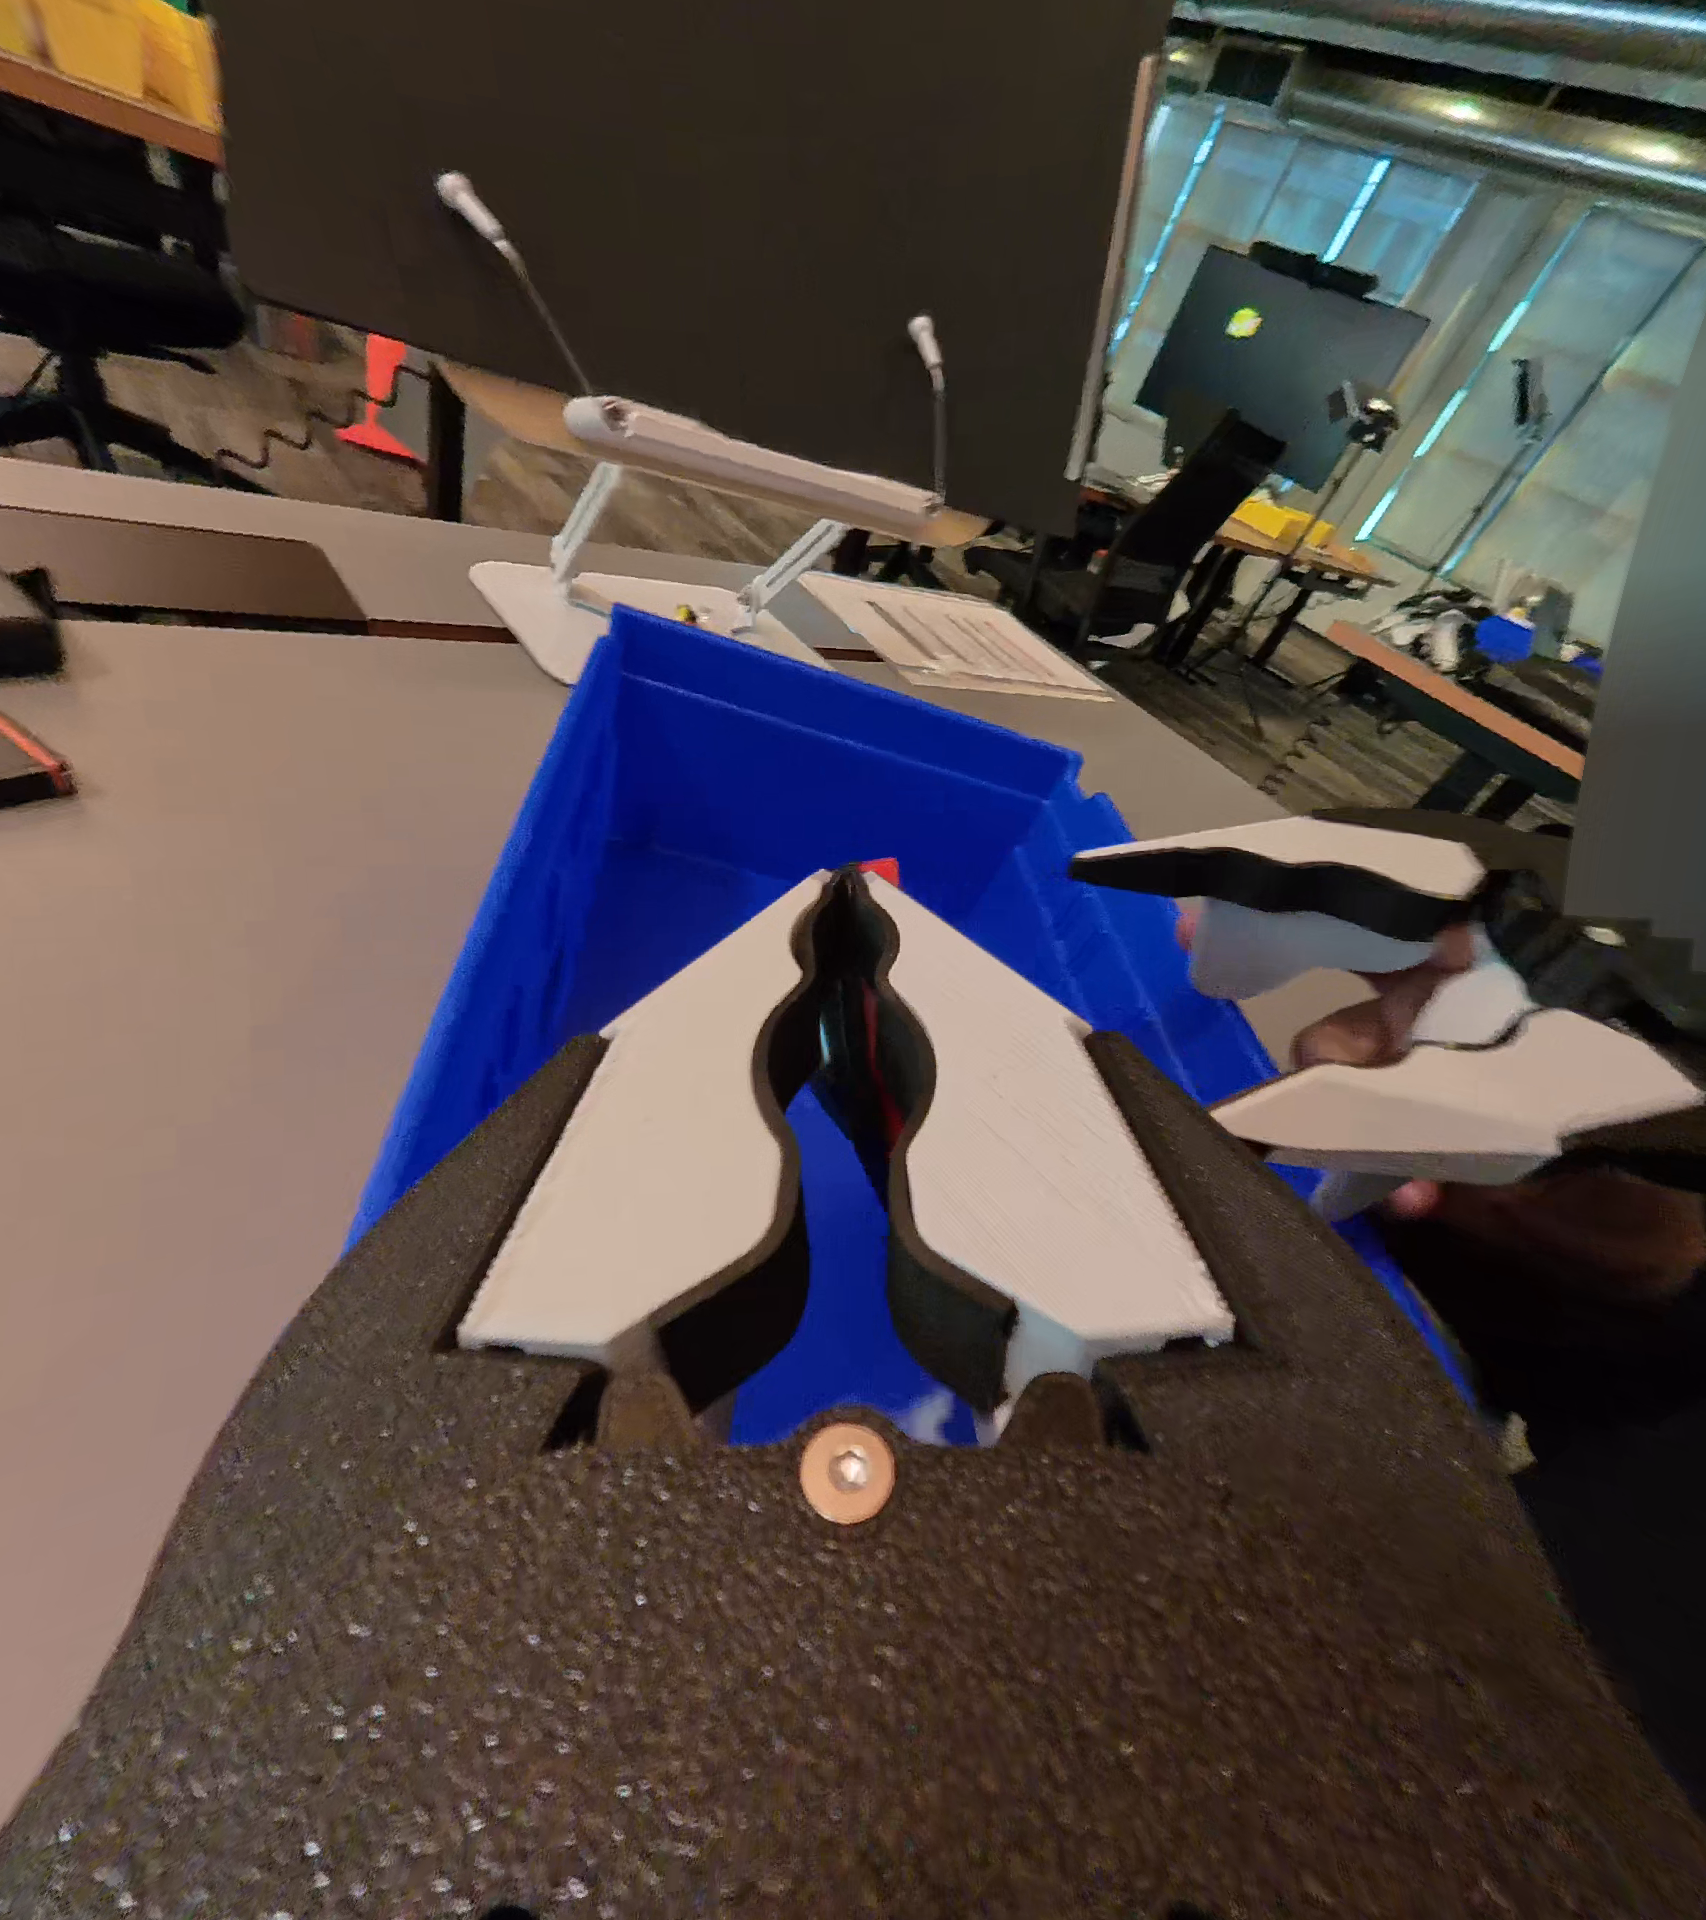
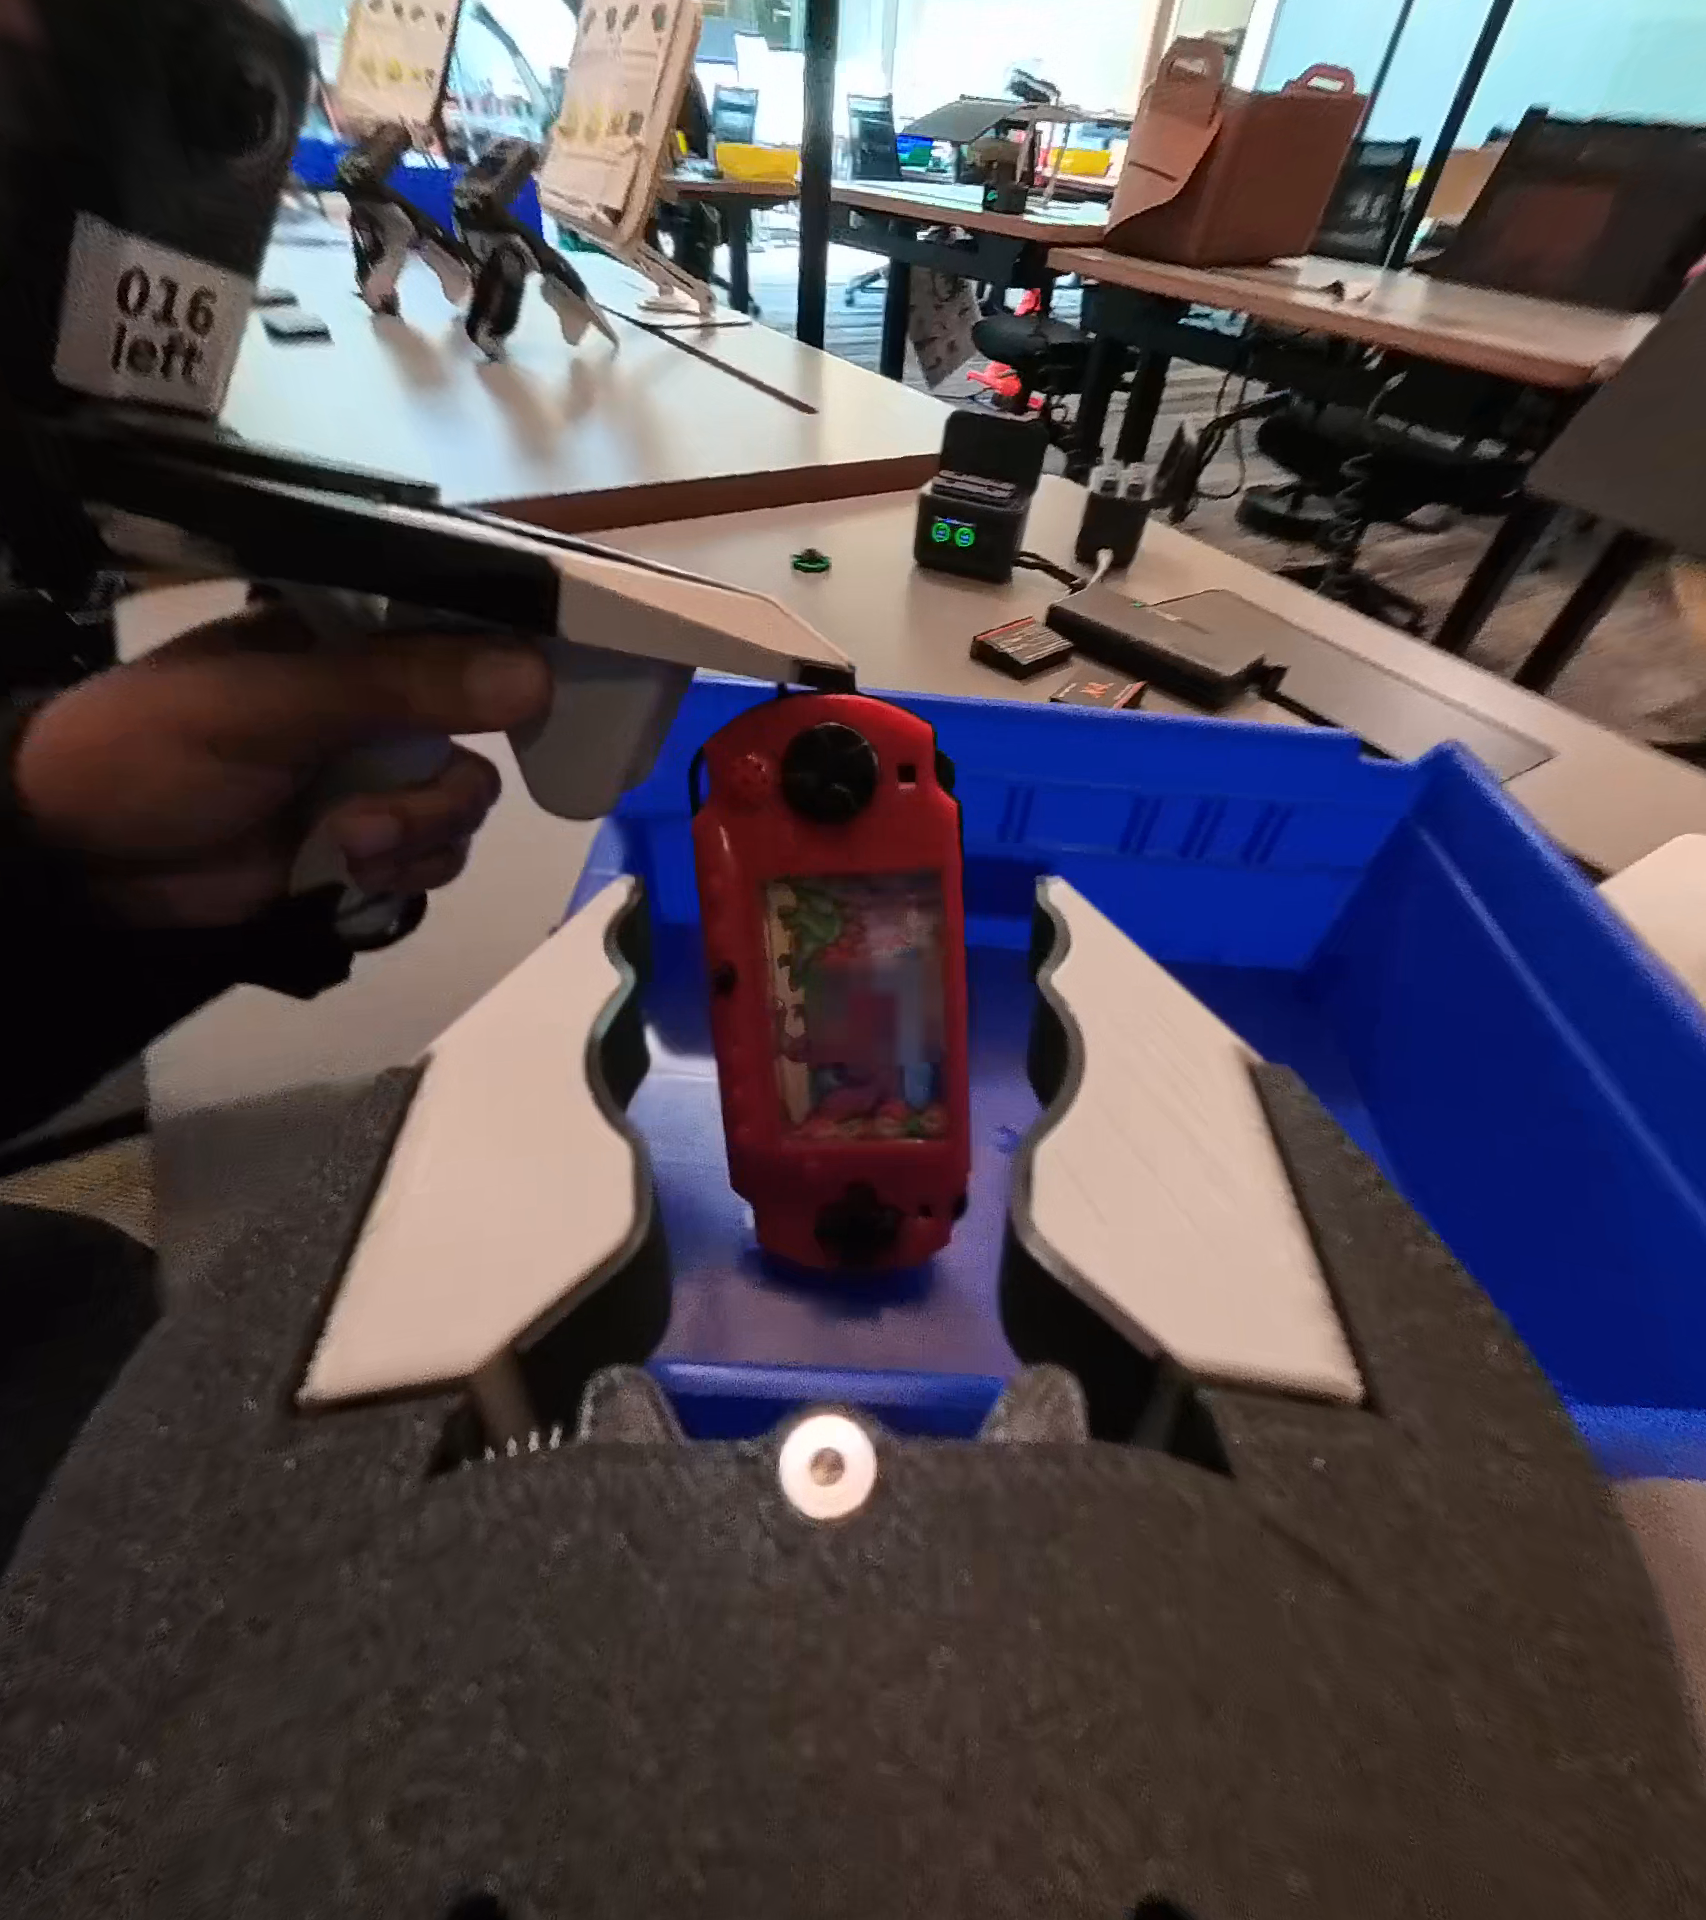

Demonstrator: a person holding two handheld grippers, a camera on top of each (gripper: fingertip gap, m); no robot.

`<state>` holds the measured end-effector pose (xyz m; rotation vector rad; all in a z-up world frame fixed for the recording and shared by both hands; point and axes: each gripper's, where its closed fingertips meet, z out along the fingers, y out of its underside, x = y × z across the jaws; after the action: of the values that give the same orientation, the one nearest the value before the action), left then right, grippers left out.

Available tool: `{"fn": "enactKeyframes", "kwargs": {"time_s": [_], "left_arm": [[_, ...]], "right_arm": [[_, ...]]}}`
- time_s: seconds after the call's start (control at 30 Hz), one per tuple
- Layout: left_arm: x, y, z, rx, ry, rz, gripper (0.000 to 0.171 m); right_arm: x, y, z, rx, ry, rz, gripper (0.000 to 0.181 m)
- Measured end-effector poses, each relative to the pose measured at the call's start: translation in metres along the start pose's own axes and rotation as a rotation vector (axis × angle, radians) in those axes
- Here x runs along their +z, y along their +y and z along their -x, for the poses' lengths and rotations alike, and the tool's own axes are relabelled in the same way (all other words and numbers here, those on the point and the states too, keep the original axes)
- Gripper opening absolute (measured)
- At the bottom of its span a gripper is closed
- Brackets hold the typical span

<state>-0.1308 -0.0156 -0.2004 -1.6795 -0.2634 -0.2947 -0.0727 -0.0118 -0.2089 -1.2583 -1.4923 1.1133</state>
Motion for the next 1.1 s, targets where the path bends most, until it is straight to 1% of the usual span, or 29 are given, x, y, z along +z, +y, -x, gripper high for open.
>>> {"fn": "enactKeyframes", "kwargs": {"time_s": [0.07, 0.13, 0.23, 0.27, 0.33, 0.37, 0.43, 0.53, 0.6, 0.7, 0.87, 0.93, 1.1], "left_arm": [[-0.001, 0.003, 0.012, -0.01, -0.042, 0.011, 0.001], [-0.003, 0.005, 0.016, -0.032, -0.044, 0.008, 0.001], [-0.006, 0.005, 0.017, -0.033, -0.057, 0.012, 0.002], [-0.007, 0.005, 0.017, -0.033, -0.058, 0.011, 0.001], [-0.008, 0.005, 0.016, -0.041, -0.05, 0.01, 0.002], [-0.008, 0.005, 0.016, -0.044, -0.048, 0.012, 0.002], [-0.008, 0.005, 0.015, -0.044, -0.048, 0.015, 0.002], [-0.009, 0.005, 0.012, -0.047, -0.038, 0.022, 0.001], [-0.01, 0.004, 0.01, -0.054, -0.025, 0.027, 0.001], [-0.011, 0.004, 0.008, -0.052, -0.022, 0.028, 0.001], [-0.012, 0.003, 0.004, -0.053, -0.004, 0.018, 0.001], [-0.011, 0.003, 0.001, -0.05, 0.011, 0.012, 0.001], [-0.011, 0.001, -0.007, -0.034, 0.037, 0.004, 0.001]], "right_arm": [[-0.001, -0.002, 0.003, -0.062, 0.015, -0.006, 0.066], [0.0, -0.003, 0.009, -0.085, -0.003, -0.002, 0.063], [0.005, -0.003, 0.02, -0.072, -0.059, 0.021, 0.063], [0.007, -0.004, 0.025, -0.062, -0.09, 0.025, 0.06], [0.009, -0.01, 0.039, -0.056, -0.159, 0.021, 0.04], [0.011, -0.015, 0.044, -0.069, -0.174, 0.011, 0.033], [0.016, -0.018, 0.048, -0.141, -0.16, 0.029, 0.022], [0.028, -0.001, 0.049, -0.264, -0.116, 0.177, 0.022], [0.035, 0.006, 0.037, -0.323, -0.024, 0.237, 0.023], [0.034, -0.002, 0.02, -0.386, 0.098, 0.204, 0.023], [0.032, -0.013, 0.023, -0.366, 0.064, 0.17, 0.023], [0.033, -0.015, 0.019, -0.339, 0.059, 0.157, 0.028], [0.038, -0.012, 0.013, -0.324, 0.047, 0.172, 0.031]]}}
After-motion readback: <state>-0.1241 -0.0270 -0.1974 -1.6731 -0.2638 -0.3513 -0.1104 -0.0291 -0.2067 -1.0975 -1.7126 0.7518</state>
